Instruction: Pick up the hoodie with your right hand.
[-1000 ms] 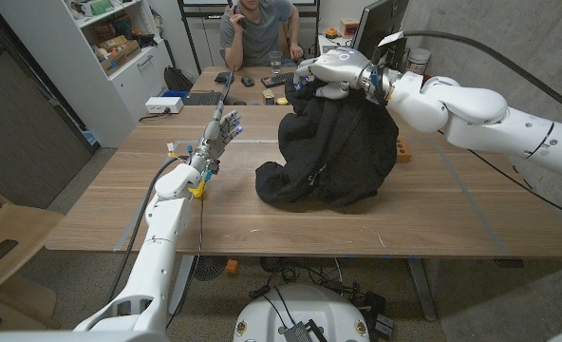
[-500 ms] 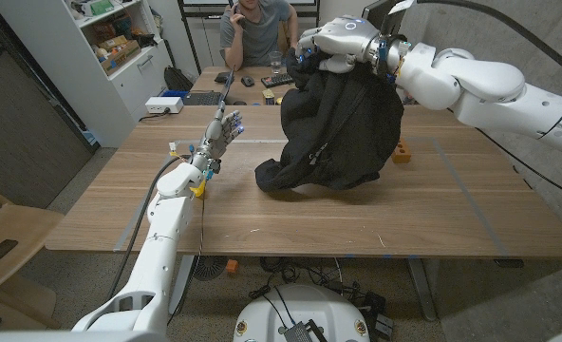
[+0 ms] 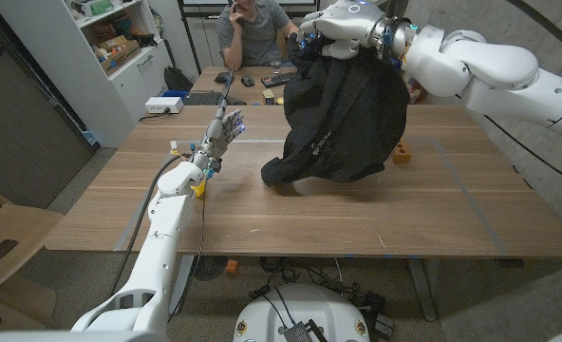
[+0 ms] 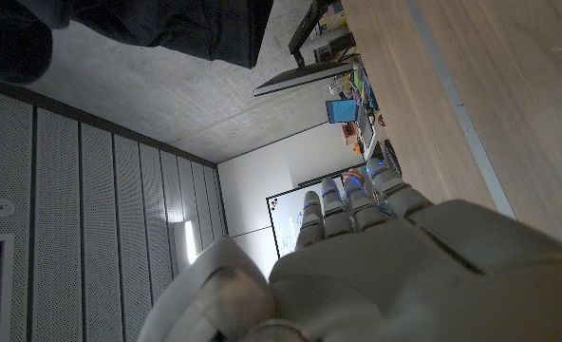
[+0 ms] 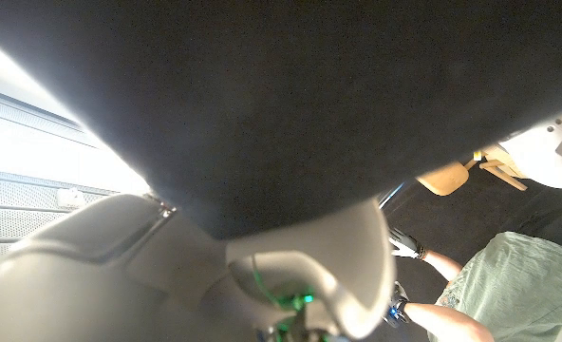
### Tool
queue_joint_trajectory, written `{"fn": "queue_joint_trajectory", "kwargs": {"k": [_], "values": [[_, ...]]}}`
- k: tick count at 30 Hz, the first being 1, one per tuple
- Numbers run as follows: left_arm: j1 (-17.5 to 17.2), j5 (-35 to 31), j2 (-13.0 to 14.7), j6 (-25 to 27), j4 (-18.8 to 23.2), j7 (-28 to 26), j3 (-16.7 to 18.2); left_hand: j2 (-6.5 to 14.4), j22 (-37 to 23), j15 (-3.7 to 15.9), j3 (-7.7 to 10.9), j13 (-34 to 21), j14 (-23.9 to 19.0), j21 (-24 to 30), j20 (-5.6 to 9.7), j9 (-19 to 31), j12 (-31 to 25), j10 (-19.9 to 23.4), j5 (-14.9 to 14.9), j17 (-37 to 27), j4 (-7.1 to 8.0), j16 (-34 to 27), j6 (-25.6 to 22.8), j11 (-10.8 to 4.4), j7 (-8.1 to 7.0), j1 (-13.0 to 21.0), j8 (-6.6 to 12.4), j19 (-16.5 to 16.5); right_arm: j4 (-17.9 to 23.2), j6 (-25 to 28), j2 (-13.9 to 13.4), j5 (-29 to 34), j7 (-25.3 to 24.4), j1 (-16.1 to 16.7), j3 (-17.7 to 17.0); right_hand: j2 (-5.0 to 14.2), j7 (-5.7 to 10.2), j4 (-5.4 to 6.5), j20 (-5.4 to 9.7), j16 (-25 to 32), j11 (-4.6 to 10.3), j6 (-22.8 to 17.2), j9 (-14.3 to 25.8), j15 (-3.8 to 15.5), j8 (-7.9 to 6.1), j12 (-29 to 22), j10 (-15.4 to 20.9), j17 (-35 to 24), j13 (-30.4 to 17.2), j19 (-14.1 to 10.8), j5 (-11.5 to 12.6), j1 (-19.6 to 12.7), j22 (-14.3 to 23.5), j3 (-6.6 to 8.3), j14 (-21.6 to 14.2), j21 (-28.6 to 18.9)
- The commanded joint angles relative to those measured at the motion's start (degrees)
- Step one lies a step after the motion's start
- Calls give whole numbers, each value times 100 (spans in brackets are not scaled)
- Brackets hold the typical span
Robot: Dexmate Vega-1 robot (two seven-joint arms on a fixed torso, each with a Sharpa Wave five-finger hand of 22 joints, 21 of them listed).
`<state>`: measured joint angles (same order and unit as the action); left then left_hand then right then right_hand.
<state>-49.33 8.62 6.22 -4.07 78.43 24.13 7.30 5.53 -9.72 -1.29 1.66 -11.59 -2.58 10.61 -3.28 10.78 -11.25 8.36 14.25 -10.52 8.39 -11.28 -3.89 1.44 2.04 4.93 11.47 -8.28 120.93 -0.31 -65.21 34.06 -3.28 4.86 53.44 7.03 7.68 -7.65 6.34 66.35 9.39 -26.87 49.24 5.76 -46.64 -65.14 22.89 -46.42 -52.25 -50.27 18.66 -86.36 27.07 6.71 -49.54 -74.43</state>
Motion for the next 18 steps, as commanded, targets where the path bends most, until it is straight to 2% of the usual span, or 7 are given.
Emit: {"fn": "queue_joint_trajectory", "kwargs": {"k": [1,18], "values": [[7,-11,8,61,30,-7,-10,191,-22,-15,17,-23,14,24,22,13,-27,29,1,-32,5,-43,-27,0,19,-47,12,12,-23,-31,-16,-7,98,-48,-1,217,-22,-5,642,57,-1,38,-21,687,-8,-43,-13,-1,4,31,27,-251,-3,-24,-52,-60],[-6,-65,30,117,99,-62,-16,193,-21,-16,29,-24,16,21,19,13,-27,33,0,-31,4,-44,-33,-5,29,-47,12,21,-137,-230,-38,-247,248,-119,9,223,-10,-4,641,131,1,54,-78,686,4,-94,-54,81,27,106,34,-243,-81,-27,-10,-185]]}}
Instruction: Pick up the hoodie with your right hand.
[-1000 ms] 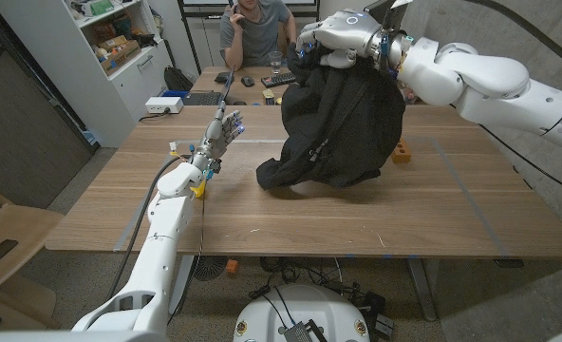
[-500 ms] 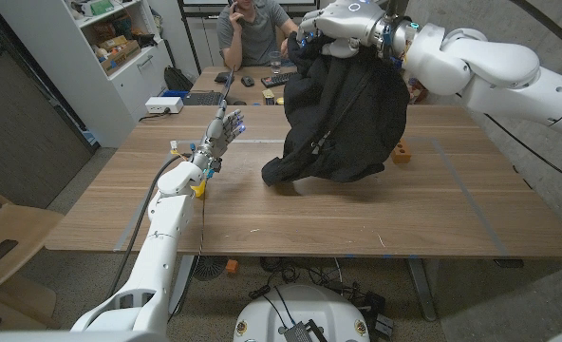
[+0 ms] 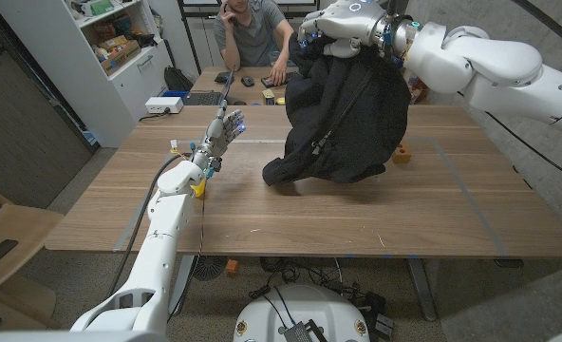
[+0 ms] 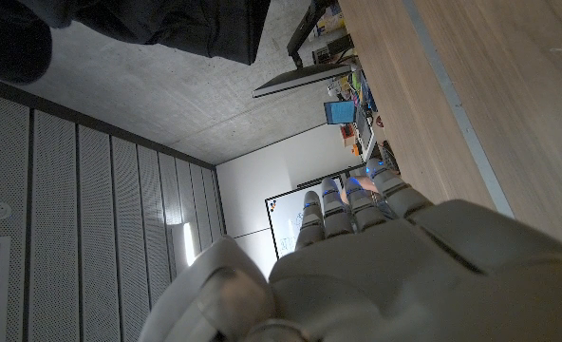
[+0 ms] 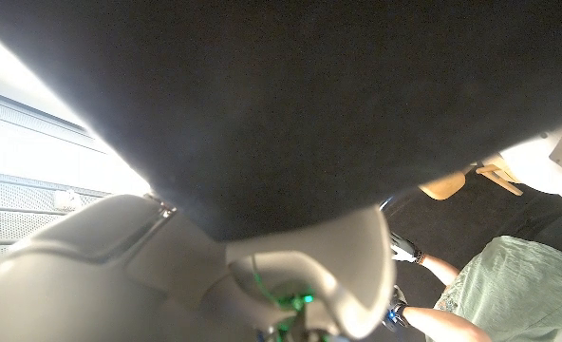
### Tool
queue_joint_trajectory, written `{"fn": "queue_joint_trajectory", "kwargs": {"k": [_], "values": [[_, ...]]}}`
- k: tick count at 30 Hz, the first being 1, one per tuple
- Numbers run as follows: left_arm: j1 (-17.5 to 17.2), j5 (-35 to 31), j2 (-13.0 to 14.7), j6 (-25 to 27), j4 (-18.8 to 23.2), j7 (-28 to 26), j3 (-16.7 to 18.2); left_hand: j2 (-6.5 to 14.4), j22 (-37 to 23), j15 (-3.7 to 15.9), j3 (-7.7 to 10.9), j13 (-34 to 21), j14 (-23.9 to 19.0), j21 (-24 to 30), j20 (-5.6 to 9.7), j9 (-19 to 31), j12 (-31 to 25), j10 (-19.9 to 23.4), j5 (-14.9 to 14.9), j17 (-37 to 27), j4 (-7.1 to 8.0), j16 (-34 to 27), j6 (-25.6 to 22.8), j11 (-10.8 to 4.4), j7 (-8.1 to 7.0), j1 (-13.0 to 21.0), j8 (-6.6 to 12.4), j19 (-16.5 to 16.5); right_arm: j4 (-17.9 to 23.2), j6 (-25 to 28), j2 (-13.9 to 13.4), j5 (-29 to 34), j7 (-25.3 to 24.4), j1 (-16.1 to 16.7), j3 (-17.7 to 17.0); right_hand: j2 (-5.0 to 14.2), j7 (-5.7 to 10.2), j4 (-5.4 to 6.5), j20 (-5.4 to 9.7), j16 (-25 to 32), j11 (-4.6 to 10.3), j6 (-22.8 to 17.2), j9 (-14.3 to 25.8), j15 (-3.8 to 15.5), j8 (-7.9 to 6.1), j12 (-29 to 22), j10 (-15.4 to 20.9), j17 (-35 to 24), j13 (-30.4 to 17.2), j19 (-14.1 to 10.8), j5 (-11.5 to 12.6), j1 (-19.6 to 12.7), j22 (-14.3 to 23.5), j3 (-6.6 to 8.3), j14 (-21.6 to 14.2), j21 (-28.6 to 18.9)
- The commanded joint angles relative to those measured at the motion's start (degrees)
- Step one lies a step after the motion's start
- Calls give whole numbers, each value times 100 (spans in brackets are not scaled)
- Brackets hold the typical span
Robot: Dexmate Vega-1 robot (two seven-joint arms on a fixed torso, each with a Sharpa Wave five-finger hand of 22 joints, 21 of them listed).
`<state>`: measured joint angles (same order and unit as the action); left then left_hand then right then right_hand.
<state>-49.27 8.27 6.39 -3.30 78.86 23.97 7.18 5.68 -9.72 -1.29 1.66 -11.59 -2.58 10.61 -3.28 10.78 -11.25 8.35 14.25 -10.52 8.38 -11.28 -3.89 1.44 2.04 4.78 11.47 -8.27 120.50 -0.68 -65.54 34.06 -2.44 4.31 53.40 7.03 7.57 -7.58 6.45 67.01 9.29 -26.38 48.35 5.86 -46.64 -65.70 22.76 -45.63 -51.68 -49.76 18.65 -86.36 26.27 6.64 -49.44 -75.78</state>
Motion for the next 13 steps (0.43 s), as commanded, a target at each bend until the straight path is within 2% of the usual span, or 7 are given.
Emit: {"fn": "queue_joint_trajectory", "kwargs": {"k": [1,13], "values": [[-13,-34,12,45,59,-54,-3,178,-21,-14,30,-24,14,22,20,13,-26,33,0,-31,4,-44,-32,-5,29,-32,11,21,-93,-196,-6,-224,203,-78,21,227,3,-9,629,70,6,12,10,675,4,-45,-65,9,-44,59,36,-240,-7,-20,-13,-61],[-24,-79,16,58,112,-105,-13,177,-21,-9,37,-24,8,23,20,13,-26,35,-1,-31,3,-47,-69,1,54,-32,24,20,-135,-242,-2,-236,267,-116,28,243,4,5,627,93,6,27,7,674,-5,-61,-84,73,-15,123,35,-220,-48,-20,38,-130]]}}
